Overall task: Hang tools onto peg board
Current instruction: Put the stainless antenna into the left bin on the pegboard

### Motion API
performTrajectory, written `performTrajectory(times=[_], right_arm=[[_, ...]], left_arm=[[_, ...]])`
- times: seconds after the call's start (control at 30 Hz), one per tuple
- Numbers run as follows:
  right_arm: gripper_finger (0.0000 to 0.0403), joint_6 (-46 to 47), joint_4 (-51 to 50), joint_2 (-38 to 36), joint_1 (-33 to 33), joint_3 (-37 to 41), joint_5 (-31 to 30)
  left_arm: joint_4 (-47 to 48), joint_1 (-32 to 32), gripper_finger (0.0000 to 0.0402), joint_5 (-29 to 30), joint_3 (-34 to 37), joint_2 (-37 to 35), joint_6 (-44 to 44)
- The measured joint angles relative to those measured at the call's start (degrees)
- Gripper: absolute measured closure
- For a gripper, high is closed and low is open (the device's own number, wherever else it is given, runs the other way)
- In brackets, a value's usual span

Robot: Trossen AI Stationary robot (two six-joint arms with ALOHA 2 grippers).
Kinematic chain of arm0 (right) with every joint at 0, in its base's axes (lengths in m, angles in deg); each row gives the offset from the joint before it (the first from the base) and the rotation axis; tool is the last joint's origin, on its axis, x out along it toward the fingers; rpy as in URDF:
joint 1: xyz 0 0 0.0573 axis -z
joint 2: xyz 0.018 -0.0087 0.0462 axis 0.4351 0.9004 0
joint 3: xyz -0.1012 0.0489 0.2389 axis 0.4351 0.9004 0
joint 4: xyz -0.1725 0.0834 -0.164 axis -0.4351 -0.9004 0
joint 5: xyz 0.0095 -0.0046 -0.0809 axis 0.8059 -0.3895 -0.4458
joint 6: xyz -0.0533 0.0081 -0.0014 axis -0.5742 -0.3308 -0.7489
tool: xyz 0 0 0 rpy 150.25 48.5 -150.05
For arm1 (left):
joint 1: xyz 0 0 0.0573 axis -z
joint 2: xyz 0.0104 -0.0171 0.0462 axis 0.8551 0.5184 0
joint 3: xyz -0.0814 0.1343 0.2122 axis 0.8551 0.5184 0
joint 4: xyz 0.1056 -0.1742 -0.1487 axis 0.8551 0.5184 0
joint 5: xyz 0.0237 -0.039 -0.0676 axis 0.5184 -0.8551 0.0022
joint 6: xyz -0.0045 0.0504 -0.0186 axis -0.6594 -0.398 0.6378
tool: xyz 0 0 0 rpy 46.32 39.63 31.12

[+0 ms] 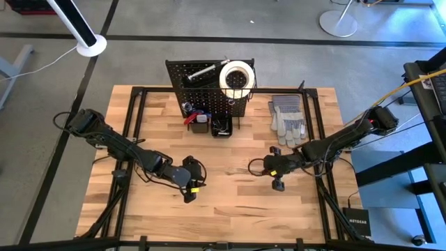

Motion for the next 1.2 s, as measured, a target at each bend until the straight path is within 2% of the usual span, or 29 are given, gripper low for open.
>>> performTrajectory(times=[0.13, 0.23, 0.37, 0.43, 0.57, 0.7, 0.8, 0.93, 1.07, 1.2], right_arm=[[0.0402, -3.8, 9.7, -0.1, 0.0, 0.0, -2.5], [0.0402, -6.7, 17.4, 0.8, 1.0, 0.0, -2.9], [0.0403, -12.0, 27.3, 3.5, 3.2, -0.1, -1.1], [0.0403, -13.6, 31.6, 5.3, 4.7, -0.1, 1.0], [0.0403, -15.1, 40.9, 10.3, 7.0, -0.1, 4.9], [0.0403, -15.3, 50.5, 16.0, 9.0, -0.1, 9.1], [0.0403, -15.0, 55.7, 19.8, 10.6, -0.1, 11.2], [0.0402, -14.5, 60.6, 23.2, 12.0, -0.1, 12.2], [0.0402, -14.3, 64.0, 24.6, 12.5, -0.2, 12.3], [0.0402, -14.3, 66.3, 25.3, 12.5, -0.2, 12.5]], left_arm=[[-1.0, 0.4, 0.0315, 1.8, 0.0, -1.0, -0.2], [-3.0, 0.2, 0.0315, -0.5, 0.0, -3.3, -1.8], [-1.3, 0.4, 0.0315, -2.8, 0.0, -8.9, -2.8], [0.3, 1.0, 0.0315, -2.1, 0.0, -12.2, -3.6], [0.1, 2.8, 0.0315, 6.5, 4.3, -19.7, -3.9], [-1.0, 4.1, 0.0315, 14.9, 13.8, -27.9, 1.9], [-8.5, 4.4, 0.0315, 16.0, 22.7, -32.7, 7.8], [-22.8, 4.3, 0.0315, 16.2, 31.7, -34.5, 12.7], [-30.8, 3.8, 0.0315, 17.2, 34.2, -32.6, 12.5], [-38.0, 2.0, 0.0315, 17.1, 34.2, -29.6, 8.1]])
